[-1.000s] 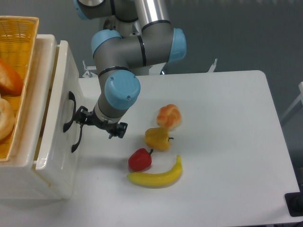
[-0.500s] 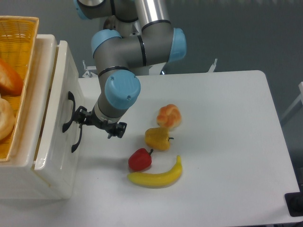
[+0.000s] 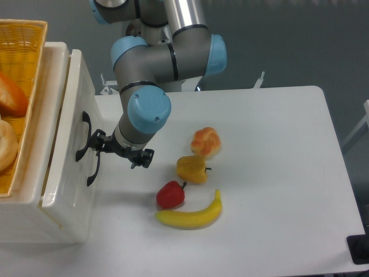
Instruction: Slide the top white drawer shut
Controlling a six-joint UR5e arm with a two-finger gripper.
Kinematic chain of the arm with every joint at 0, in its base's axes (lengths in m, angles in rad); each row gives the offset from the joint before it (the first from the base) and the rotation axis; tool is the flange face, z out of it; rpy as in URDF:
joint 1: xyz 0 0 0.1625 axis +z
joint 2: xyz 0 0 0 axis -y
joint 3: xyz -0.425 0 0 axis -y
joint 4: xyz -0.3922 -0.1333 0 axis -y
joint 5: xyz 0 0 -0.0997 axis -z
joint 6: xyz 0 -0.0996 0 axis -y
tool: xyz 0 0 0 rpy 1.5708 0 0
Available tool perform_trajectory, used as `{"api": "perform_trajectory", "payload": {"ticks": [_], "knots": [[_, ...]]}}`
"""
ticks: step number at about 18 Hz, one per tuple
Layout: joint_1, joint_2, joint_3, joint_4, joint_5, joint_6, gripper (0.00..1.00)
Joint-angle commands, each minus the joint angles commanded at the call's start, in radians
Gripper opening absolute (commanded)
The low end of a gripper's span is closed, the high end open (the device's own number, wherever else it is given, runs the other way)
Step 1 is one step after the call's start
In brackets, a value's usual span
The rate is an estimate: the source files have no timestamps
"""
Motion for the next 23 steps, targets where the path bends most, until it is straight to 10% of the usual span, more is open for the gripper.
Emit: {"api": "perform_trajectory", "payload": {"ticks": [23], "knots": [[0.0, 0.0, 0.0, 0.0, -0.018, -0.023, 1.0]]}}
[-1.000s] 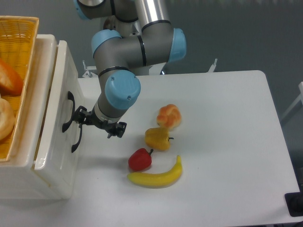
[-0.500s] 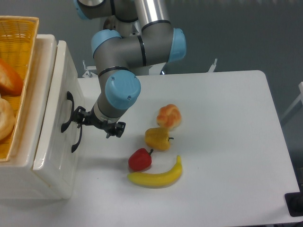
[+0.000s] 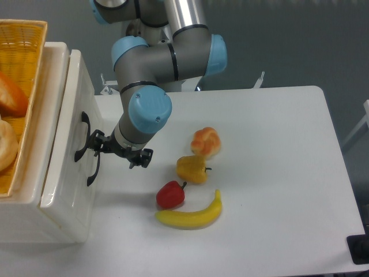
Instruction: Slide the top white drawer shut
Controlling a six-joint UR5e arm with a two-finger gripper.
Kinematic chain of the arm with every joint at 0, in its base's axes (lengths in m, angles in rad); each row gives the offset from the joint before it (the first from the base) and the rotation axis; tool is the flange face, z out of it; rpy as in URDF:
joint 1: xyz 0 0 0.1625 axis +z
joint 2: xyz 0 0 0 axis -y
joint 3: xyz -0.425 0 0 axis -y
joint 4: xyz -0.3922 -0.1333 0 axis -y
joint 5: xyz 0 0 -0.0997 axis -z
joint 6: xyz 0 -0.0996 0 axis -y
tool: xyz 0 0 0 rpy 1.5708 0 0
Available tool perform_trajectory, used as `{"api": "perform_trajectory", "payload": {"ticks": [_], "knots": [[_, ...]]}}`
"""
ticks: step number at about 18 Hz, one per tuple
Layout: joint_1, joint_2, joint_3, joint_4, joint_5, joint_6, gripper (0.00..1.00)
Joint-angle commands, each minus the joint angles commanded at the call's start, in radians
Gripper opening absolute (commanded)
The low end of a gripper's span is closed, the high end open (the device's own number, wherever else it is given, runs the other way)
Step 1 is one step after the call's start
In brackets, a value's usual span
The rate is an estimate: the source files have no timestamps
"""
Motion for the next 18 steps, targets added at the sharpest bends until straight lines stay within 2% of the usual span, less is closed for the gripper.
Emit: {"api": "perform_trajectory", "payload": {"ticks": [13, 18], "knots": [[0.0, 0.0, 0.002, 0.0, 0.017, 0.009, 1.0], [0.04, -0.002, 0.052, 0.0, 0.07, 0.069, 1.0]]}}
